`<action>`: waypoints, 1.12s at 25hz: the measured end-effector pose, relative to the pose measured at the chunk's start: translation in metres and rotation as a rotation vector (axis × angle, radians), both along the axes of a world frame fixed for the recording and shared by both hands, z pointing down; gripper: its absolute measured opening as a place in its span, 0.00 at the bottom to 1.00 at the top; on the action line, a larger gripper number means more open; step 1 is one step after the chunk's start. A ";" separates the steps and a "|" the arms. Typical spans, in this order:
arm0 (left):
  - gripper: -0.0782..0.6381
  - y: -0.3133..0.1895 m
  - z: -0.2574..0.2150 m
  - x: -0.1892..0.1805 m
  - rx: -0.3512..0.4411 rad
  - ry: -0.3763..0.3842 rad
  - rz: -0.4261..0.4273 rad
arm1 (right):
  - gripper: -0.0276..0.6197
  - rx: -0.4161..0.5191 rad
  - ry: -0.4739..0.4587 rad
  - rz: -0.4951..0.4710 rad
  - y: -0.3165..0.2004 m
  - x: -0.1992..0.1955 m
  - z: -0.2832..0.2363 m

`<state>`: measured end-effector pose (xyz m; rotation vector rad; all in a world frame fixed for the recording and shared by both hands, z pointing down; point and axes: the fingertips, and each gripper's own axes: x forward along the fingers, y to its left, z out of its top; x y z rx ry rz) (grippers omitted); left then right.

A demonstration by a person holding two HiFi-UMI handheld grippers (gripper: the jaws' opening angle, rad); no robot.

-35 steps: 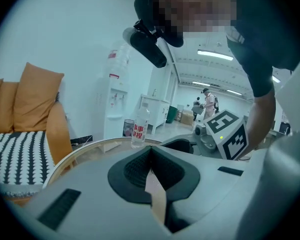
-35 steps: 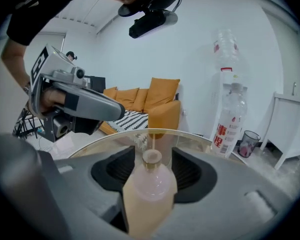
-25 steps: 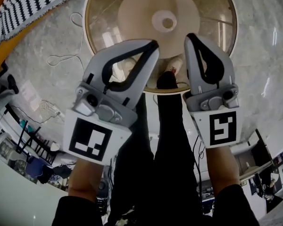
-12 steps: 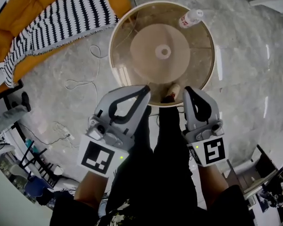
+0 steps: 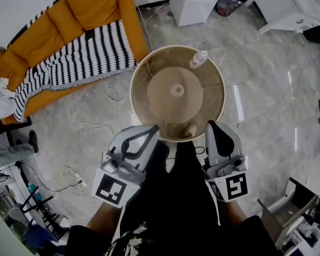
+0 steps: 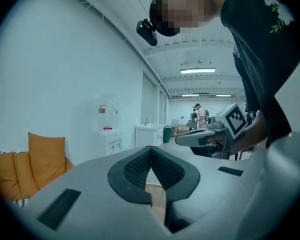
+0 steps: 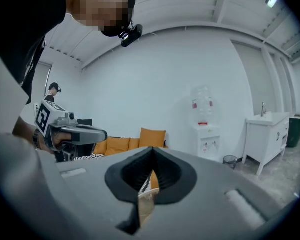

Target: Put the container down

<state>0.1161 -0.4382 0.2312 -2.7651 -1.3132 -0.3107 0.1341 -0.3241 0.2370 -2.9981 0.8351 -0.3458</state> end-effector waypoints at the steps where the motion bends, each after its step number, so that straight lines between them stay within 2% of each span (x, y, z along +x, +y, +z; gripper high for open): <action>1: 0.12 -0.002 -0.011 -0.002 0.000 0.018 0.007 | 0.03 -0.006 0.021 0.002 0.000 -0.003 -0.014; 6: 0.12 -0.005 -0.062 -0.016 -0.068 0.007 0.022 | 0.03 -0.037 0.124 0.040 0.002 -0.022 -0.075; 10: 0.12 -0.003 -0.100 -0.025 -0.060 0.078 0.065 | 0.03 -0.040 0.195 0.058 0.006 -0.035 -0.114; 14: 0.12 0.003 -0.127 -0.032 -0.076 0.141 0.077 | 0.03 -0.049 0.228 0.063 0.007 -0.045 -0.130; 18: 0.12 0.001 -0.134 -0.040 -0.069 0.172 0.070 | 0.03 -0.039 0.223 0.045 0.001 -0.054 -0.130; 28: 0.12 -0.024 -0.123 -0.050 -0.046 0.170 0.044 | 0.03 -0.050 0.212 0.020 -0.024 -0.058 -0.123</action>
